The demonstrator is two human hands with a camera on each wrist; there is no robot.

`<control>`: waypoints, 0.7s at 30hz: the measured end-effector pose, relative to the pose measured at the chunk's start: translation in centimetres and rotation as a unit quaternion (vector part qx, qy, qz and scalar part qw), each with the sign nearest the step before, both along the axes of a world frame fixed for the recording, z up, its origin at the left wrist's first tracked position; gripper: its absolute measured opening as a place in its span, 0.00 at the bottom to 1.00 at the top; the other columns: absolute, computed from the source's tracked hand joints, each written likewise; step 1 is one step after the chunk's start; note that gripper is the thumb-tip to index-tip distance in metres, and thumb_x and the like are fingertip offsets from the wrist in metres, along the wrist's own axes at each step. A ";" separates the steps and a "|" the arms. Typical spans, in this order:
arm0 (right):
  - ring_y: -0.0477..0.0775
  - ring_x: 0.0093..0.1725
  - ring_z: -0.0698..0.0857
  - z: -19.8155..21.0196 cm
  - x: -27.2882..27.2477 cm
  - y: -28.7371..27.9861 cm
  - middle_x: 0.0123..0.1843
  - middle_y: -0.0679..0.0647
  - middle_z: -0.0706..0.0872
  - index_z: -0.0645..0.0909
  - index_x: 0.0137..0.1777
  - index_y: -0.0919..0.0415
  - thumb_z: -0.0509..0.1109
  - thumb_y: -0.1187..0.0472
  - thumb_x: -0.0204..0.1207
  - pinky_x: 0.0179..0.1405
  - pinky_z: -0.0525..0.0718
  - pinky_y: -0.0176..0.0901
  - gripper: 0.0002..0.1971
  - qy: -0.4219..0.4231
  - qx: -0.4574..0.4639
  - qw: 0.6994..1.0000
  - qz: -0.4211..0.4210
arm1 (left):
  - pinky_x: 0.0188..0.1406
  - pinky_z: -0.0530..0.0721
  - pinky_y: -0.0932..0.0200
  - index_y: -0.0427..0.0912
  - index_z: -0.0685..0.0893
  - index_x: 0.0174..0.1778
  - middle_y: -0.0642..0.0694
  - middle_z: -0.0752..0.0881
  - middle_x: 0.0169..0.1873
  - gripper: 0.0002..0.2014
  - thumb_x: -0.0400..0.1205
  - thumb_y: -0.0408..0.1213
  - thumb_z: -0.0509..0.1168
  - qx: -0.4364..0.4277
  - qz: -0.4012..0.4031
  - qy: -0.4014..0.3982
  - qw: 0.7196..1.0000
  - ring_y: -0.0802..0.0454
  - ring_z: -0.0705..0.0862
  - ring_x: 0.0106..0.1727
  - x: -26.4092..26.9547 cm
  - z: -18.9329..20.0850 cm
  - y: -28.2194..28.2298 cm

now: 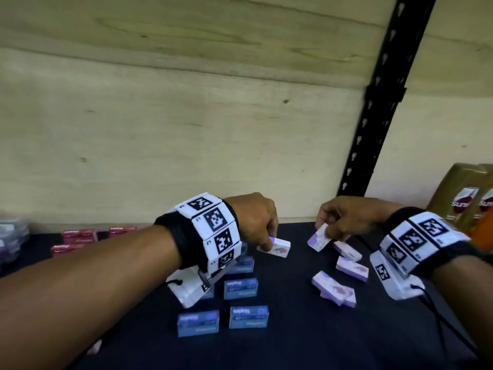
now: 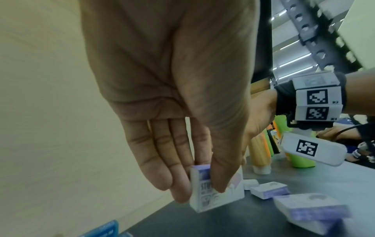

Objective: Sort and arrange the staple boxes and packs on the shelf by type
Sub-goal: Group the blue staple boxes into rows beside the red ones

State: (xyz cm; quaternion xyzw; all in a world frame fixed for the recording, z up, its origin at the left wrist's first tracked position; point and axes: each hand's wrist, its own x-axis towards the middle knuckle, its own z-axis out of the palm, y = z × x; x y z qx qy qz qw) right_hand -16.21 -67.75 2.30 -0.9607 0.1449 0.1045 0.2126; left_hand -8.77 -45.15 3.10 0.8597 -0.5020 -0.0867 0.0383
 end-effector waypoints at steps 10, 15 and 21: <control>0.64 0.53 0.91 -0.9 6.0 -4.5 0.43 0.55 0.87 0.82 0.49 0.58 0.74 0.70 0.77 0.59 0.88 0.57 0.08 0.037 0.002 0.999 -0.038 | 0.44 0.82 0.59 0.37 0.91 0.52 0.49 0.84 0.30 0.12 0.76 0.38 0.76 0.059 0.041 -0.022 0.997 0.52 0.82 0.37 6.0 -1.0 -7.2; 0.59 0.48 0.90 -2.2 7.3 -4.7 0.45 0.59 0.88 0.83 0.46 0.57 0.74 0.69 0.77 0.57 0.90 0.53 0.07 0.070 0.005 0.997 -0.027 | 0.39 0.81 0.59 0.36 0.90 0.52 0.44 0.89 0.41 0.13 0.75 0.39 0.76 0.069 0.048 -0.026 0.996 0.49 0.82 0.37 7.4 -2.6 -9.0; 0.51 0.40 0.86 -2.7 7.6 -5.1 0.39 0.51 0.84 0.82 0.46 0.56 0.75 0.68 0.77 0.51 0.91 0.44 0.07 0.073 0.008 0.997 -0.028 | 0.34 0.77 0.61 0.33 0.89 0.51 0.46 0.83 0.33 0.15 0.75 0.41 0.76 0.090 0.049 -0.032 0.994 0.48 0.80 0.34 8.2 -3.6 -10.0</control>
